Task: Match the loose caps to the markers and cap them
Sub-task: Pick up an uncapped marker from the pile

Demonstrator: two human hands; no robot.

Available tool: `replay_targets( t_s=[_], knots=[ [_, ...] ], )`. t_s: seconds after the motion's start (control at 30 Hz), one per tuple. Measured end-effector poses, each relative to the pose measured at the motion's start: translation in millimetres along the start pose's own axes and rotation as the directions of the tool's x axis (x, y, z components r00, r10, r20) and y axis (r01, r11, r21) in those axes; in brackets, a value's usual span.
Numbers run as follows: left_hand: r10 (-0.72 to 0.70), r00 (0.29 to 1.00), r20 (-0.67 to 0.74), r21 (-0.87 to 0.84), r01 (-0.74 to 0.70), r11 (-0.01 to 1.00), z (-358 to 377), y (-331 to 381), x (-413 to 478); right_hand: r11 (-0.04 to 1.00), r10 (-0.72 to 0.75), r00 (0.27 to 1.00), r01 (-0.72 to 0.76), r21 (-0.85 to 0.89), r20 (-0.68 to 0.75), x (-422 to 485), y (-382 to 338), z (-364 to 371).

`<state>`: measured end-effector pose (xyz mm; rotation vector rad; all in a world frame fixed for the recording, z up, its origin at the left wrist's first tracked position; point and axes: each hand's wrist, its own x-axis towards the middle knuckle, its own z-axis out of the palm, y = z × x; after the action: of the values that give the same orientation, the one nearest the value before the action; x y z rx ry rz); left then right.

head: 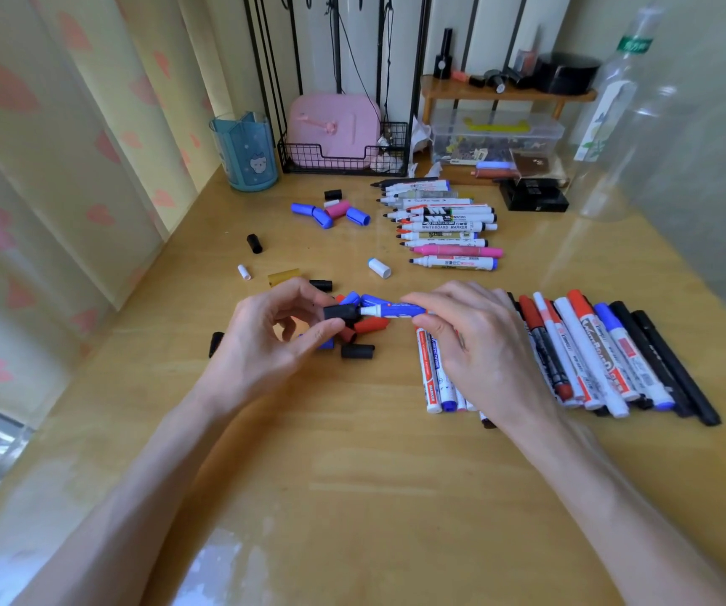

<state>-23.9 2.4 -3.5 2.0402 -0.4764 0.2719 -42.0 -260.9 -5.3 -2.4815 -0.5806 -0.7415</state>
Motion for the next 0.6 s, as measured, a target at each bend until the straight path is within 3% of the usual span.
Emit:
replay_targets(
  t_s=[0.1,0.2,0.3,0.47,0.53,0.6],
  knots=[
    [-0.043,0.999,-0.020,0.207,0.046,0.977,-18,-13,3,1.000,0.029,1.000,-0.029,0.003,0.004,0,3,-1],
    [-0.107,0.992,-0.063,0.478,0.124,0.869,-36,-34,2,1.000,0.029,0.999,-0.028,-0.011,0.015,0,2,0],
    [-0.193,0.980,-0.041,0.549,0.184,0.815,-38,-46,2,0.999,0.027,0.999,-0.026,-0.021,0.027,-1,0,2],
    [-0.129,0.990,-0.052,0.482,0.138,0.865,-55,-36,2,0.999,0.046,0.998,-0.045,-0.018,0.043,-2,3,4],
    [-0.225,0.972,-0.072,0.540,0.228,0.810,-74,-41,-2,0.998,0.057,0.998,-0.057,-0.009,0.042,-1,4,4],
    [-0.433,0.900,-0.049,0.625,0.365,0.690,-90,-47,-8,0.998,0.063,0.997,-0.063,-0.007,0.046,-1,4,4]
  ],
)
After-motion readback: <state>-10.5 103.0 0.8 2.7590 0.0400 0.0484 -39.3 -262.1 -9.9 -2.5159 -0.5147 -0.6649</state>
